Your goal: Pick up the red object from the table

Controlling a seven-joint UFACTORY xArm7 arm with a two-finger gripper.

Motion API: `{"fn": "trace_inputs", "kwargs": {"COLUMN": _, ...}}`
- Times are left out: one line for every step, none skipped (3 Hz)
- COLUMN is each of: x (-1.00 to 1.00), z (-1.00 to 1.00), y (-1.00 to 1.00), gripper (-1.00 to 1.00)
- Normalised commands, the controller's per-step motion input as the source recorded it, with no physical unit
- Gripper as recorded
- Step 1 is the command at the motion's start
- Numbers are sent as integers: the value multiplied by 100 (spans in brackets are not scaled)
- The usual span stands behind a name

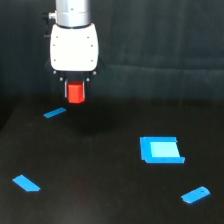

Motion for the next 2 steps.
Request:
{"fn": "trace_inputs", "kwargs": {"x": 13, "z": 13, "y": -10, "gripper": -92}}
{"fn": "trace_inputs", "kwargs": {"x": 9, "z": 12, "y": 5, "gripper": -100}}
